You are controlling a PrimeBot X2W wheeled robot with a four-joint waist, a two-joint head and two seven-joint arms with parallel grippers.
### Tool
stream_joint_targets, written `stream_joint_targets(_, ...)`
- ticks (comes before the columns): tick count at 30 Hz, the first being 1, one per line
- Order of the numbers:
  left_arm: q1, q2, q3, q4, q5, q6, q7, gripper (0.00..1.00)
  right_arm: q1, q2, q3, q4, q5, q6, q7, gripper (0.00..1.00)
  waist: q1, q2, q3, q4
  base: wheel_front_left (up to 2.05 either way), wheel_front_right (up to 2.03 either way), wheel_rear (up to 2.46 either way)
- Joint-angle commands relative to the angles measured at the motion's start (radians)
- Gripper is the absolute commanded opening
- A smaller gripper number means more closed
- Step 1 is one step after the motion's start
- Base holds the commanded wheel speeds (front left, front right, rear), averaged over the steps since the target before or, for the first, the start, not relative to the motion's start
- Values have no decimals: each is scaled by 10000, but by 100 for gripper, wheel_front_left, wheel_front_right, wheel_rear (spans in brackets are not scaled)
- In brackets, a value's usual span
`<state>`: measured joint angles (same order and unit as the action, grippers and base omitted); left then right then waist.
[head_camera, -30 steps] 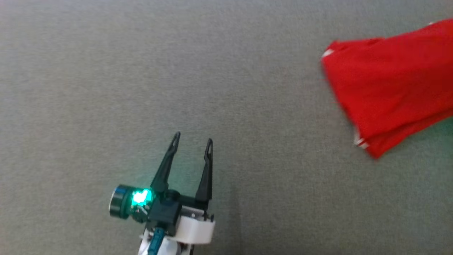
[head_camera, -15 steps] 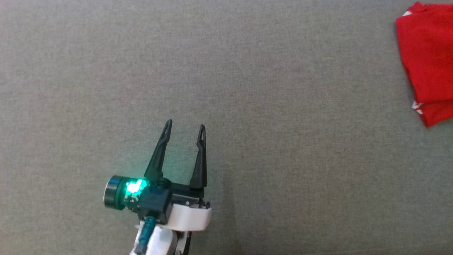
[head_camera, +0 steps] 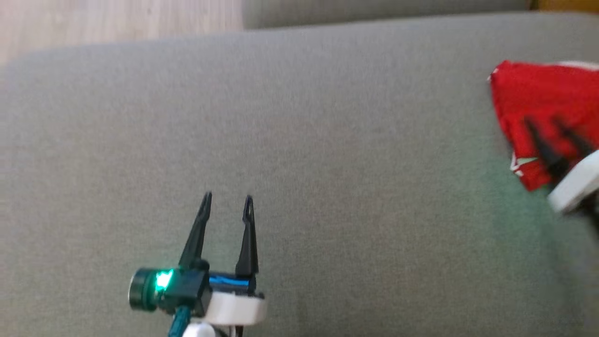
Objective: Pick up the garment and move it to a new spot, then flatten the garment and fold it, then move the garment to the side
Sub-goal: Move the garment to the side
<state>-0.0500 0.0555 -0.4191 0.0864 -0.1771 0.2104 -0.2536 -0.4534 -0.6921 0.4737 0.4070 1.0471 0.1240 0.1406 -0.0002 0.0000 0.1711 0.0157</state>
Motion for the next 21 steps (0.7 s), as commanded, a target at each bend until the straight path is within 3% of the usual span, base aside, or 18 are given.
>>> stream_joint_targets(1,-12,-34,358,-274,-38,-32,-82,100,212,-110,141,-265,-229,67,-369,100,2,0,-704,18,0,0,0)
stream_joint_targets(6,623,1,562,-240,-104,-66,-82,100,904,980,774,74,-1532,67,-2177,100,2,0,-1558,-3,0,0,0)
stream_joint_targets(11,1269,8,805,-400,-45,16,-82,100,1691,2137,705,643,-2991,67,-3762,100,2,0,-2131,-14,0,0,0)
stream_joint_targets(14,1648,6,1001,-568,16,88,-82,100,2278,2875,79,739,-3890,67,-3994,100,2,0,-2396,-92,0,0,0)
stream_joint_targets(21,2214,2,1332,-882,267,69,-82,100,4161,4341,-2324,-1123,-6000,67,-4021,100,2,0,-2730,-196,0,0,0)
